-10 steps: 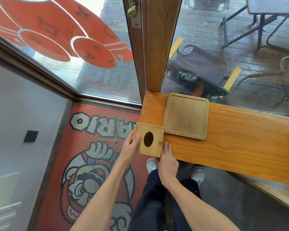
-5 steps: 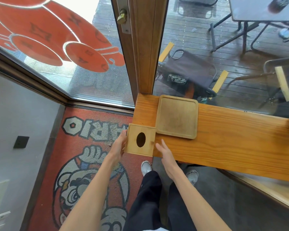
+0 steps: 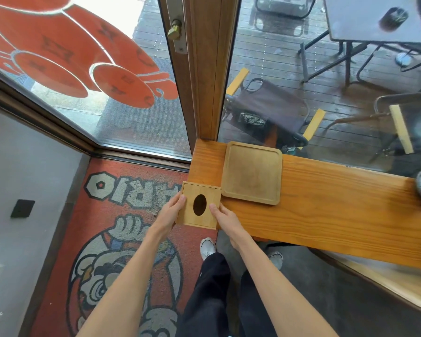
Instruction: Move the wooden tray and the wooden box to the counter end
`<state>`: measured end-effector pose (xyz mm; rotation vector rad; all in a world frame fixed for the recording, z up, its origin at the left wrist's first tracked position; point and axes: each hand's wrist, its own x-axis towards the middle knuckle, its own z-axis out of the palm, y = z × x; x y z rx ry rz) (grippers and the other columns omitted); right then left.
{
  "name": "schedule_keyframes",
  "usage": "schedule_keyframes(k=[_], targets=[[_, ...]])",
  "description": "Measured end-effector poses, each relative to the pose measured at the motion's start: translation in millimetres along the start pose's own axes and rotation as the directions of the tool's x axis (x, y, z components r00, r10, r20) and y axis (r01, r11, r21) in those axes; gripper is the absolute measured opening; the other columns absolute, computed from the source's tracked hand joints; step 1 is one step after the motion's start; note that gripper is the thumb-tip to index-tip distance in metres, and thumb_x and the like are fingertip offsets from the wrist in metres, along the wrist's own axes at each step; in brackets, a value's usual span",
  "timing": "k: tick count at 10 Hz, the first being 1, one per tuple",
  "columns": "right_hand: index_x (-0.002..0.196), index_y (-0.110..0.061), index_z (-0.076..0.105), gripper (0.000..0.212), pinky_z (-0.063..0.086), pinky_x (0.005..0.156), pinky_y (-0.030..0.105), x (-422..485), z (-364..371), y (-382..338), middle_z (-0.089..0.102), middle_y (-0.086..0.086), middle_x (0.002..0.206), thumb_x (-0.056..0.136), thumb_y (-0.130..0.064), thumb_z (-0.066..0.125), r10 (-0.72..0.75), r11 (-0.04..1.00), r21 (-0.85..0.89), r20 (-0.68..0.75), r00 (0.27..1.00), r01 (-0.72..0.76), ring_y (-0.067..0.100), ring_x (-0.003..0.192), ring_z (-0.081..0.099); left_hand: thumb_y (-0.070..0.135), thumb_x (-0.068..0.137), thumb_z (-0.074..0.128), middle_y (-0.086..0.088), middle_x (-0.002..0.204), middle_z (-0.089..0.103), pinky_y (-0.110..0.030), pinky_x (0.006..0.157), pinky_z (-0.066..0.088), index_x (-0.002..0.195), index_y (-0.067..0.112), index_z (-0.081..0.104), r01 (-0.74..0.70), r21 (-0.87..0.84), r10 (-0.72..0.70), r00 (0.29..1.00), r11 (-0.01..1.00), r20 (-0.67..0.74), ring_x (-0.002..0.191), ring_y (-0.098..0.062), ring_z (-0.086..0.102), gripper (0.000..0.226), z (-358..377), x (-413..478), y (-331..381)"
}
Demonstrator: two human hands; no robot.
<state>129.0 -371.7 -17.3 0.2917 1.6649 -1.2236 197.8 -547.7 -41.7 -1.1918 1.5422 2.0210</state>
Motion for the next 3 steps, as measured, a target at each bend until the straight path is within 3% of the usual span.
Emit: schedule_keyframes(k=[1, 2, 3], targets=[[0.149, -0.017, 0.039, 0.058, 0.044, 0.077, 0.006, -5.4, -1.0, -6.4, 0.051, -0.001, 0.147, 0.099, -0.043, 0.051, 0.003, 1.0, -0.028, 0.019, 1.0, -0.003, 0.003, 0.108, 0.053, 0.046, 0.098, 0.049, -0.001, 0.129, 0.062, -0.035, 0.083, 0.05, 0.147, 0.029, 0.041, -0.011, 0.01, 0.011, 1.0, 1.0, -0.004, 0.109, -0.02, 0.061, 0.053, 3.1, -3.5, 2.7], [0.154, -0.014, 0.028, 0.07, 0.034, 0.11, 0.029, -10.1, -5.5, -7.2, 0.037, 0.003, 0.158, 0.097, -0.047, 0.052, 0.008, 0.991, -0.135, 0.002, 1.0, -0.008, 0.018, 0.14, 0.04, 0.052, 0.094, 0.052, -0.001, 0.144, 0.049, -0.042, 0.102, 0.044, 0.154, 0.027, 0.027, 0.004, 0.012, -0.004, 1.0, 1.0, -0.004, 0.123, -0.022, 0.052, 0.069, 0.7, -5.6, 3.3], [0.154, -0.011, 0.027, 0.071, 0.028, 0.118, 0.04, -21.0, -12.2, -13.8, 0.03, 0.008, 0.161, 0.097, -0.047, 0.051, -0.041, 0.983, -0.181, -0.137, 0.99, 0.016, 0.025, 0.147, 0.03, 0.045, 0.097, 0.052, -0.006, 0.156, 0.036, -0.045, 0.115, 0.032, 0.155, 0.02, 0.022, -0.062, 0.05, 0.068, 0.99, 0.997, -0.125, 0.139, -0.026, 0.039, 0.07, 5.0, -16.1, 5.9]])
